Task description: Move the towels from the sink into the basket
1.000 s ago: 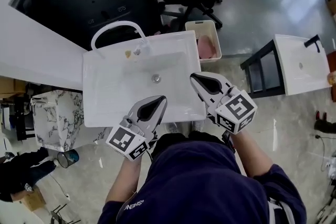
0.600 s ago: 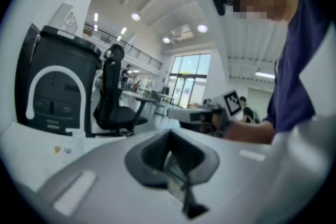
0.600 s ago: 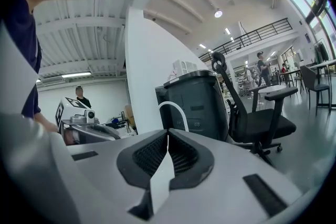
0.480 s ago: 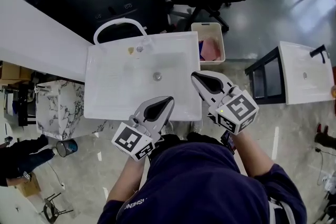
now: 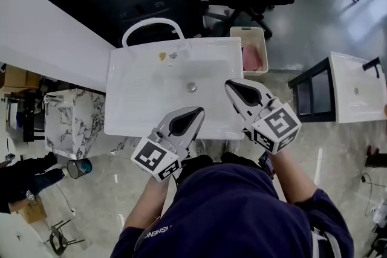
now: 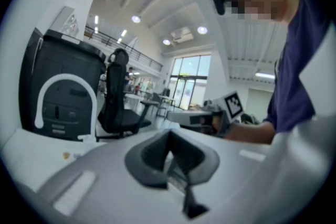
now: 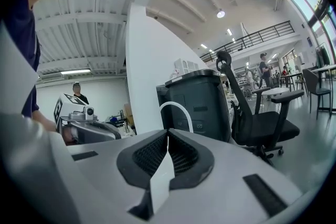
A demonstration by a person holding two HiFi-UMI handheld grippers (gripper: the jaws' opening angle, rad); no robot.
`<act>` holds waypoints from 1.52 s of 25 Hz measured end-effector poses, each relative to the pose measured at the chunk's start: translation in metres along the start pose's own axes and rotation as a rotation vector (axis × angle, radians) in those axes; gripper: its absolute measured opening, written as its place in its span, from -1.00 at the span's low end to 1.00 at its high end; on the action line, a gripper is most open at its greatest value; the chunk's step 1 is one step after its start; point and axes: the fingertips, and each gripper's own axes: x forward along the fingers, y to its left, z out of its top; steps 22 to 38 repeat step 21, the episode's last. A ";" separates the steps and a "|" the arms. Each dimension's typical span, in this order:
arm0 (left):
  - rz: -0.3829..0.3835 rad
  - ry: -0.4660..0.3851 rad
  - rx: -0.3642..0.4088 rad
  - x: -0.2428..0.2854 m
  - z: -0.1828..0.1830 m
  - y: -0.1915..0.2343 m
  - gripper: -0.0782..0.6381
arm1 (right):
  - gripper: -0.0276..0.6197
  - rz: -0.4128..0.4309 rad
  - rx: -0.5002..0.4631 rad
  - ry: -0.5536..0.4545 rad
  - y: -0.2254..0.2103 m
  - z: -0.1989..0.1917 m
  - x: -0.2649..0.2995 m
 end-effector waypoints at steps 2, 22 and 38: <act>-0.001 -0.003 0.000 -0.007 0.003 0.009 -0.77 | -0.87 -0.004 -0.002 0.002 0.005 0.002 0.008; -0.001 -0.031 -0.020 -0.045 0.008 0.070 -0.77 | -0.87 -0.024 -0.006 0.032 0.034 0.001 0.066; -0.001 -0.031 -0.020 -0.045 0.008 0.070 -0.77 | -0.87 -0.024 -0.006 0.032 0.034 0.001 0.066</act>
